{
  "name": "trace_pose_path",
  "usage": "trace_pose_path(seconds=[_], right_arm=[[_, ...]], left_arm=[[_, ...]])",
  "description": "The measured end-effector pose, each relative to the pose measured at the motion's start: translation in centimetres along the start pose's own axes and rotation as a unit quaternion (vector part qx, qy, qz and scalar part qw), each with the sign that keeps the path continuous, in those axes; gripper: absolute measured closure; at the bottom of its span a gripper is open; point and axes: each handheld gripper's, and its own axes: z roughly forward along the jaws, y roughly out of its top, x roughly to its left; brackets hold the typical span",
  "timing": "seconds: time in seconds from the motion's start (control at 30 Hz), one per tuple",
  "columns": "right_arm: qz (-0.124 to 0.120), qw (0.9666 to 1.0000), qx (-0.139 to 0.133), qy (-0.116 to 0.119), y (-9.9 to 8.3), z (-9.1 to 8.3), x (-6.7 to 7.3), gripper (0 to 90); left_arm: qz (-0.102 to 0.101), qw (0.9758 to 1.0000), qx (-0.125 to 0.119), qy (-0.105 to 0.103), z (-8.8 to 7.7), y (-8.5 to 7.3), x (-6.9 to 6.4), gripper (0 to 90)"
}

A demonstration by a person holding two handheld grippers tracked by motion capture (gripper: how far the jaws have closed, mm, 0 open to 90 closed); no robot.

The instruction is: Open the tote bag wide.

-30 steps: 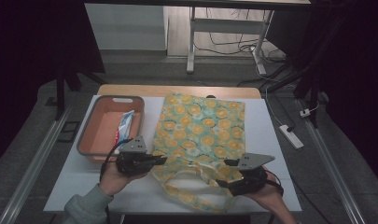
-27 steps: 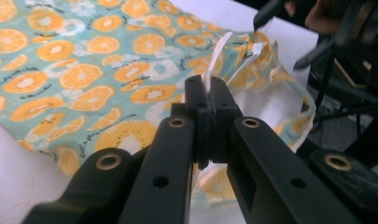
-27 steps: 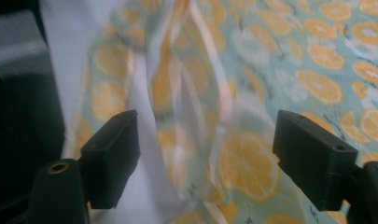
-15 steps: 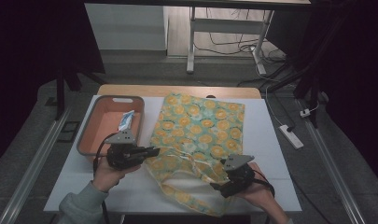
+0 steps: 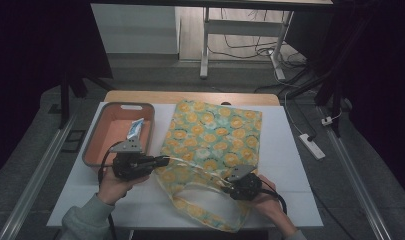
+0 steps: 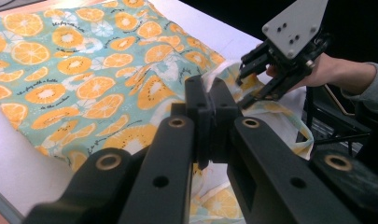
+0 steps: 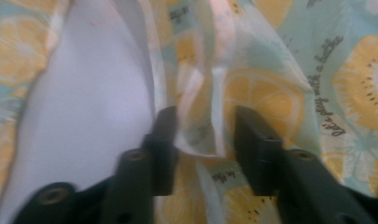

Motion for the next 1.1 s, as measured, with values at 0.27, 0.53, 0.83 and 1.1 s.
trace_pose_path(seconds=[0.27,0.53,0.83,1.1], right_arm=[[0.000,0.9992,-0.040,-0.011,-0.1,-2.5,0.5,85.8],[-0.001,0.9945,-0.104,-0.016,0.2,-7.6,1.9,86.2],[-0.018,0.9800,-0.198,-0.004,2.4,-13.8,3.9,86.7],[-0.009,0.9761,-0.215,-0.028,3.2,-15.3,3.2,86.6]], left_arm=[[0.001,1.0000,0.001,0.001,-0.3,-0.1,0.1,88.1],[0.003,1.0000,-0.003,0.004,-1.1,-0.2,0.1,88.2],[0.021,0.9994,-0.024,0.012,-2.7,0.7,-0.6,88.1],[0.014,0.9991,-0.028,0.027,-1.5,2.6,0.9,88.0]])
